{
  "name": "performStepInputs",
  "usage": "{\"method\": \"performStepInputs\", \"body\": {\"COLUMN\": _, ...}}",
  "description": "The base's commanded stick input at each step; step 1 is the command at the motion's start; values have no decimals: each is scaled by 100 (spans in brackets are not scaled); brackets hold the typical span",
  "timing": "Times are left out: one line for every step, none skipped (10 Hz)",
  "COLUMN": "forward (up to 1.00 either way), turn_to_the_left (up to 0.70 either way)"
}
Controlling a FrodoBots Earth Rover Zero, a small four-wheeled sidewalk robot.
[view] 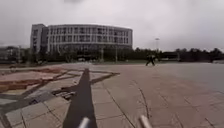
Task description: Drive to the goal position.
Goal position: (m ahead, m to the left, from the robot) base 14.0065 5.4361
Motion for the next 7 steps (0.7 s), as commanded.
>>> {"method": "performStepInputs", "body": {"forward": 100, "turn_to_the_left": 2}}
{"method": "performStepInputs", "body": {"forward": 100, "turn_to_the_left": 2}}
{"method": "performStepInputs", "body": {"forward": 100, "turn_to_the_left": 2}}
{"method": "performStepInputs", "body": {"forward": 100, "turn_to_the_left": 3}}
{"method": "performStepInputs", "body": {"forward": 100, "turn_to_the_left": 36}}
{"method": "performStepInputs", "body": {"forward": 100, "turn_to_the_left": 31}}
{"method": "performStepInputs", "body": {"forward": 100, "turn_to_the_left": 17}}
